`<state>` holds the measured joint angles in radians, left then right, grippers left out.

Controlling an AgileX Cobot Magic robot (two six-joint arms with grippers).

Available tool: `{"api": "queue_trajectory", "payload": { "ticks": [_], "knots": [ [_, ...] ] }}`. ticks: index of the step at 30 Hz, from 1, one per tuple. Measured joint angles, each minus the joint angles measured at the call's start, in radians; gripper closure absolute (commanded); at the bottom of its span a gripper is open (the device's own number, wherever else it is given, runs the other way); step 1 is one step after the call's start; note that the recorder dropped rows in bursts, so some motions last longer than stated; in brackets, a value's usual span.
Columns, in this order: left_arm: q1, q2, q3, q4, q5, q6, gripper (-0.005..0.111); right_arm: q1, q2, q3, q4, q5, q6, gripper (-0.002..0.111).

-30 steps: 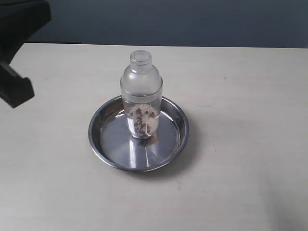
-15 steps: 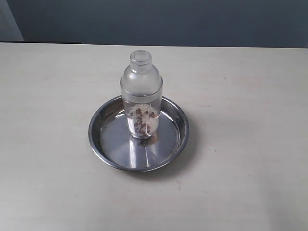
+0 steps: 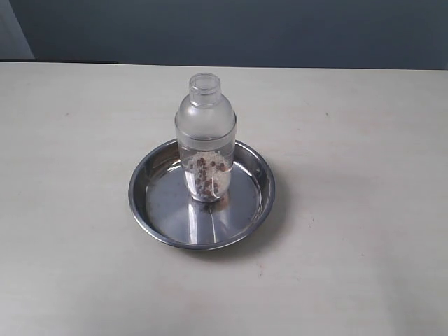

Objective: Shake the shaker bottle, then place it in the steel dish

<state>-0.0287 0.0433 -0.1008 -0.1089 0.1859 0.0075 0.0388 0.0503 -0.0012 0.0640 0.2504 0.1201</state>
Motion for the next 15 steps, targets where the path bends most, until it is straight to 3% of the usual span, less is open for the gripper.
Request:
{"api": "queue_trajectory", "payload": {
  "ticks": [7,15],
  "knots": [
    [0.043,-0.037,0.073,0.0,0.0,0.0,0.106,0.0,0.0,0.0,0.0,0.0,0.0,0.109],
    [0.047,-0.037,0.095,0.002,0.044,-0.002,0.106,0.0,0.0,0.0,0.0,0.0,0.0,0.109]
  ]
}}
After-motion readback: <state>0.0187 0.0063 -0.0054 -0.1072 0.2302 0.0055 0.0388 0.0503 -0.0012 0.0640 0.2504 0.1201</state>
